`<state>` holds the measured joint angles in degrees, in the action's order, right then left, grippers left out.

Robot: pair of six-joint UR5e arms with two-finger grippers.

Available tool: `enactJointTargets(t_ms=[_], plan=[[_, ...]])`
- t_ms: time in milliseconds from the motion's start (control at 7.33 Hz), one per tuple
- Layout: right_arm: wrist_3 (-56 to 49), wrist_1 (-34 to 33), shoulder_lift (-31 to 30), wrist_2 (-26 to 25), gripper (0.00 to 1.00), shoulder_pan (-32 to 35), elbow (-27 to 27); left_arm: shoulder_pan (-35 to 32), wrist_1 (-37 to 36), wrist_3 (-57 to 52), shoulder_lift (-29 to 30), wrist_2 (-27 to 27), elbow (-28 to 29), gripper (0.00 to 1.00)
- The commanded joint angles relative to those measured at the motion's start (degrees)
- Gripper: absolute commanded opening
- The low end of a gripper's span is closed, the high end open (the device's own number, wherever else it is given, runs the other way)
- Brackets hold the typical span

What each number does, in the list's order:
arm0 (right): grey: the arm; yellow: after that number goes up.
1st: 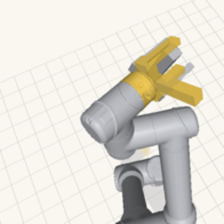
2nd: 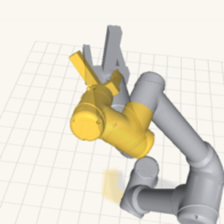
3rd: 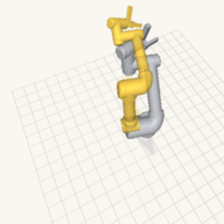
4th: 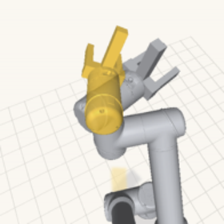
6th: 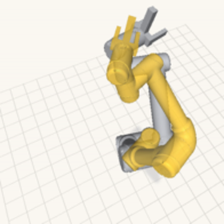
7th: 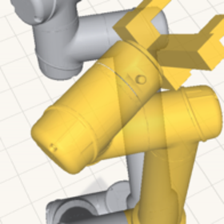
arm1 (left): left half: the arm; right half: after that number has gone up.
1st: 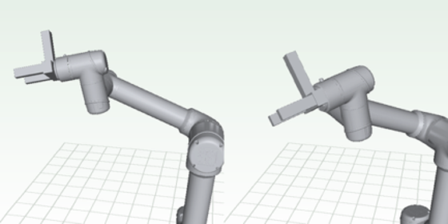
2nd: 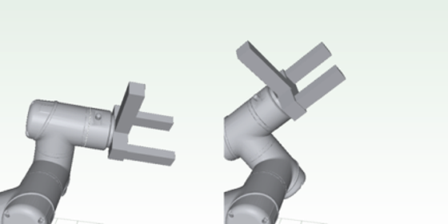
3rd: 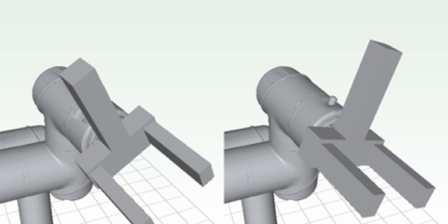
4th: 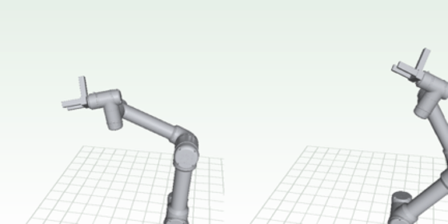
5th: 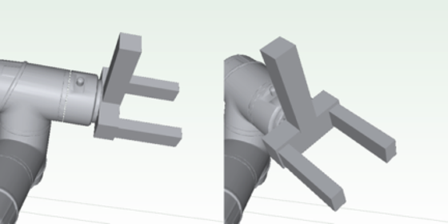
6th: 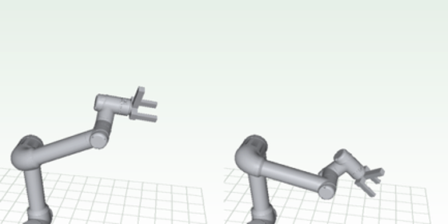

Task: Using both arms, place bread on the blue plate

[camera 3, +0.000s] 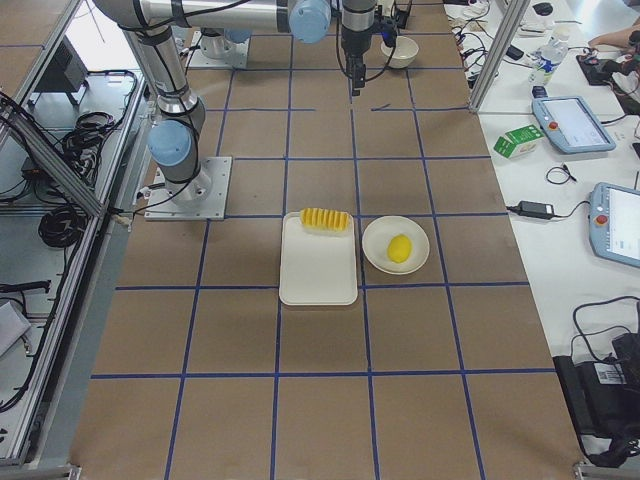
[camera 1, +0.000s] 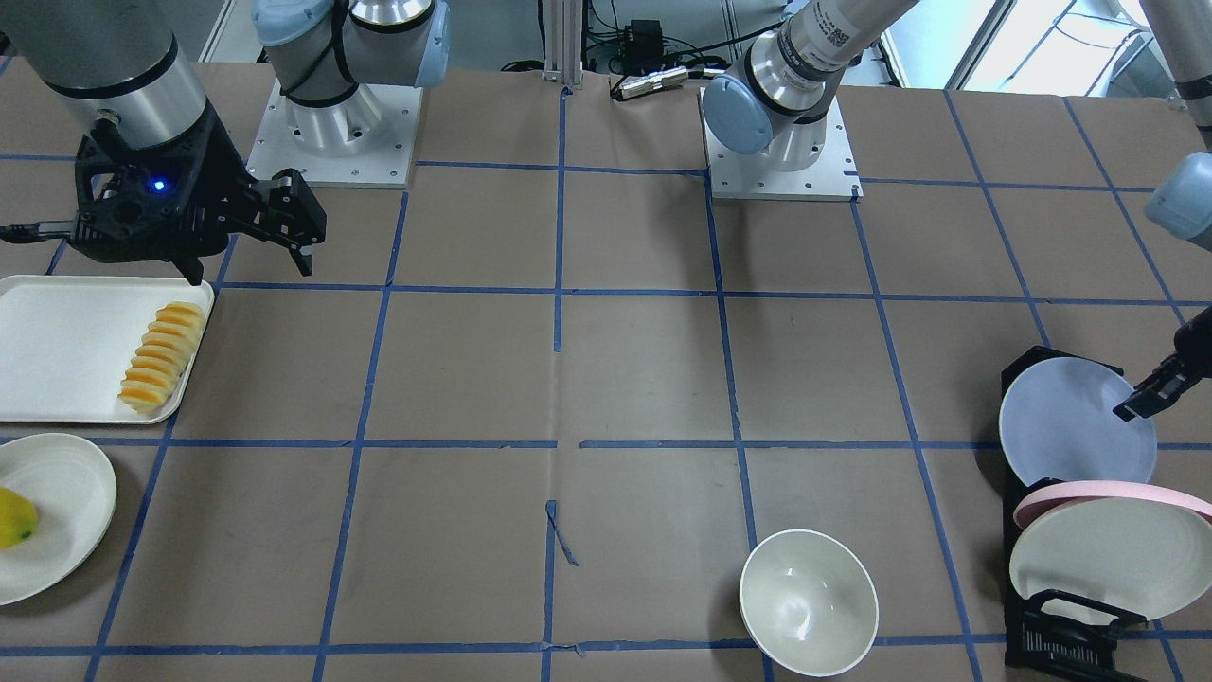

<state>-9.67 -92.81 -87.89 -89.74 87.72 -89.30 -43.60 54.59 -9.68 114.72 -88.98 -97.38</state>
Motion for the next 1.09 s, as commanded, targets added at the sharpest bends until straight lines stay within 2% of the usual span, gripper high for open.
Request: enactJointTargets(t_ms=[0,136,273,409,955], plan=[[0.0,0.0,0.0,0.1,1.0,0.0,0.0,0.0,0.1,-1.2,0.2,-0.1,0.1,0.24],[0.0,0.0,0.0,0.0,1.0,0.0,0.0,0.1,0.1,-2.0,0.0,-0.1,0.1,0.07],[-0.1,0.0,0.0,0.0,1.0,0.0,0.0,0.5,0.8,-2.4,-0.2,-1.4,0.0,0.0],[-0.1,0.0,-0.1,0.0,1.0,0.0,0.0,1.1,1.2,-2.4,-0.5,-3.5,0.0,0.0],[-0.1,-0.1,0.0,-0.2,1.0,0.0,-0.1,0.7,7.4,-2.4,-4.9,-4.7,1.0,0.0]])
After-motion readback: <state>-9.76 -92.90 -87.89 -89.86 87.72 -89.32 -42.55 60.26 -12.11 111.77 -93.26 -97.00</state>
